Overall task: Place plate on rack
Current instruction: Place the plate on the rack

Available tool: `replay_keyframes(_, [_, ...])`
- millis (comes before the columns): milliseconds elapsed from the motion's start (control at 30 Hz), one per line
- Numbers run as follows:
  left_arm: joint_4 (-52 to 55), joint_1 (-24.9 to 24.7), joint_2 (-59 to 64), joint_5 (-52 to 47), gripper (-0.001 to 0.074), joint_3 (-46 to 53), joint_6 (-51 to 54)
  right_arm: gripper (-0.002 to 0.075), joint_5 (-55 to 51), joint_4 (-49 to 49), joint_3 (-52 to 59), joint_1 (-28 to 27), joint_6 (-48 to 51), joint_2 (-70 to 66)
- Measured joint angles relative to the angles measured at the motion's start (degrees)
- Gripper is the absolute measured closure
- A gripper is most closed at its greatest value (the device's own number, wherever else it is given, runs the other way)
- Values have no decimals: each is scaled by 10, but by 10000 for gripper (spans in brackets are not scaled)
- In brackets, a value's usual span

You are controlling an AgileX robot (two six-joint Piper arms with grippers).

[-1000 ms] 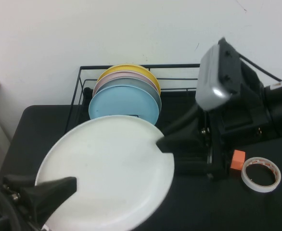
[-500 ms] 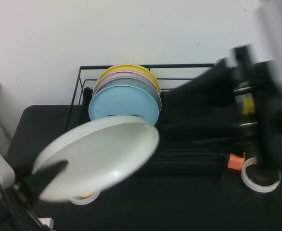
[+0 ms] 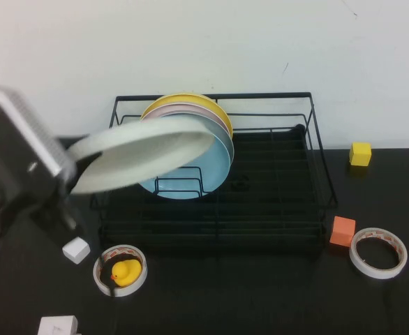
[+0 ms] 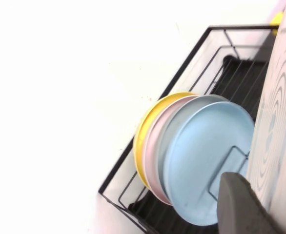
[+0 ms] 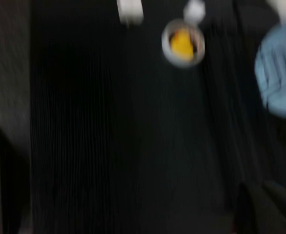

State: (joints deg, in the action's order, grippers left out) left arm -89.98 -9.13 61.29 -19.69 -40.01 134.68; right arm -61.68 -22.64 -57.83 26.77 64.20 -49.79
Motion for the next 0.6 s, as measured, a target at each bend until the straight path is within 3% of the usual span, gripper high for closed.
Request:
replay_keyframes(233, [0,0,130,3,629,-89,67,725,11,43,111,0,-61,91])
replay_keyframes(600, [-1,0,292,5,629,-181,139,726,16,78,172,0,-84,193])
